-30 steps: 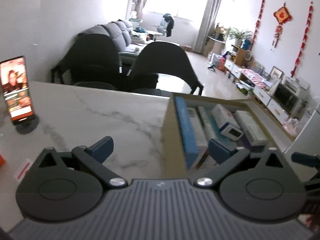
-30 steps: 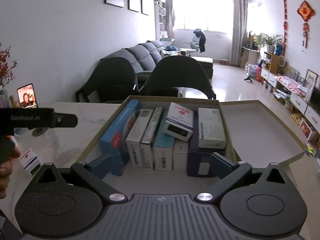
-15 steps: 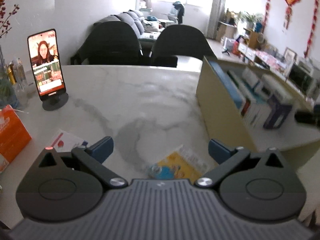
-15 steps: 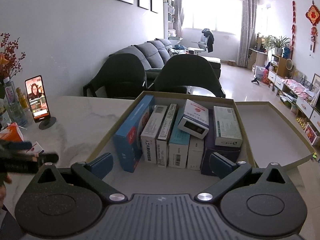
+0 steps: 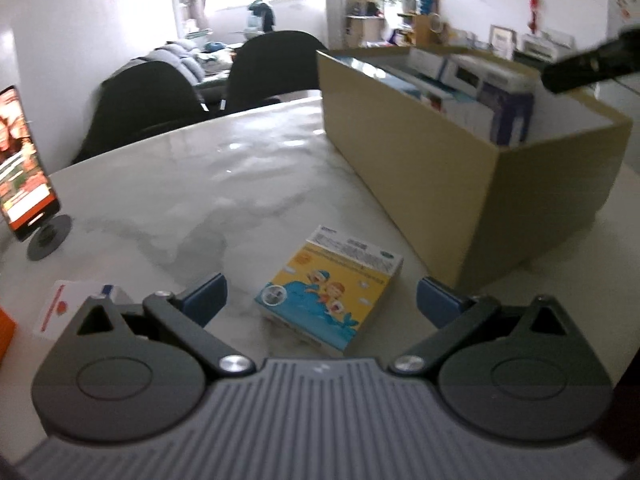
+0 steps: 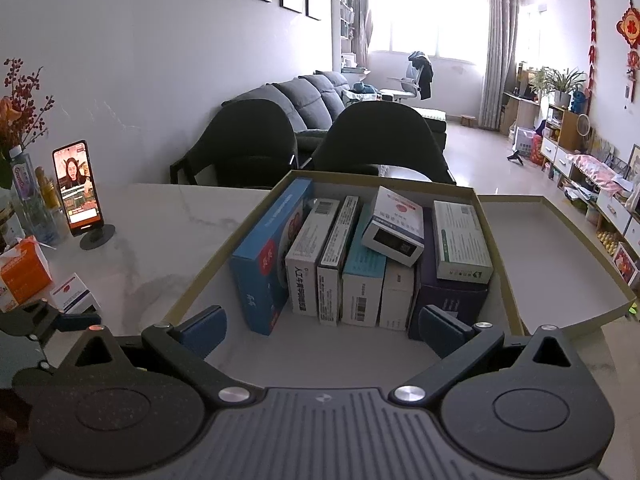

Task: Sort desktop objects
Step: 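Grasp the yellow cartoon box with the left gripper, then carry the yellow cartoon box with the left gripper over the beige box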

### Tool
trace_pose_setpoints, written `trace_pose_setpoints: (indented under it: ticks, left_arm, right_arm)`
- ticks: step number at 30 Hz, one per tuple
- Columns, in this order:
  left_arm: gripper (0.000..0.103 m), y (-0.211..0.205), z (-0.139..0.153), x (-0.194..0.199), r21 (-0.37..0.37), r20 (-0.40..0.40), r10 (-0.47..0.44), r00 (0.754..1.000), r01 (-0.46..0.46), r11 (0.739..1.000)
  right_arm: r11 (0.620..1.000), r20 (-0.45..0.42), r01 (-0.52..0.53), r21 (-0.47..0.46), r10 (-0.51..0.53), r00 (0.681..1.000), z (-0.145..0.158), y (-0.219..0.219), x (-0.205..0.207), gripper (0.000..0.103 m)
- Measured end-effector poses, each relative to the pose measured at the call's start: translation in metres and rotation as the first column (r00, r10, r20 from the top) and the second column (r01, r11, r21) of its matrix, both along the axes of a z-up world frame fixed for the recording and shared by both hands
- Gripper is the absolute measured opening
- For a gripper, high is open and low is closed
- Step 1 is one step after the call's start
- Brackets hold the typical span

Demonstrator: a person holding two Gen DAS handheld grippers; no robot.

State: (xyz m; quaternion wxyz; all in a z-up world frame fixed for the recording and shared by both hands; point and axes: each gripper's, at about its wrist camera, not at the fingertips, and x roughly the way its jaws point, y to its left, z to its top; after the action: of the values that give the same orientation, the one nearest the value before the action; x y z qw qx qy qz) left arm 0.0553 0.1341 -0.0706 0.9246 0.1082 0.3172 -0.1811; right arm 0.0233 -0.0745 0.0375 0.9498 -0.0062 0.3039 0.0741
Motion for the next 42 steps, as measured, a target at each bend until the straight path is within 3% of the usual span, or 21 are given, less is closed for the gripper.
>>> trace_pose_setpoints:
  ticks: [8,12,22,30,42]
  left_arm:
    - [0.097,-0.004,-0.016,0.014,0.008,-0.023,-0.021,1.0,0.021,1.0]
    - [0.088,-0.003,-0.019,0.018,0.003,-0.035,-0.004,0.999,0.004,1.0]
    - [0.078,-0.002,-0.014,0.016,-0.027,-0.041,0.018,0.999,-0.019,0.999]
    - [0.077,0.01,0.0,0.012,-0.114,-0.051,0.089,0.995,-0.094,0.989]
    - [0.077,0.023,0.048,0.0,-0.173,0.028,0.228,0.973,-0.22,0.96]
  right_arm:
    - [1.0,-0.013,-0.012,-0.001,0.012,1.0,-0.005,0.002,0.006,0.103]
    - [1.0,-0.019,-0.013,0.0,0.013,1.0,-0.007,0.0,0.009,0.103]
    - [1.0,-0.023,-0.014,0.006,0.014,1.0,-0.008,-0.004,0.012,0.103]
    - [1.0,-0.016,-0.011,0.013,0.012,1.0,-0.005,-0.009,0.011,0.103]
    - [0.999,-0.005,-0.019,0.037,0.019,1.0,-0.001,-0.012,0.011,0.103]
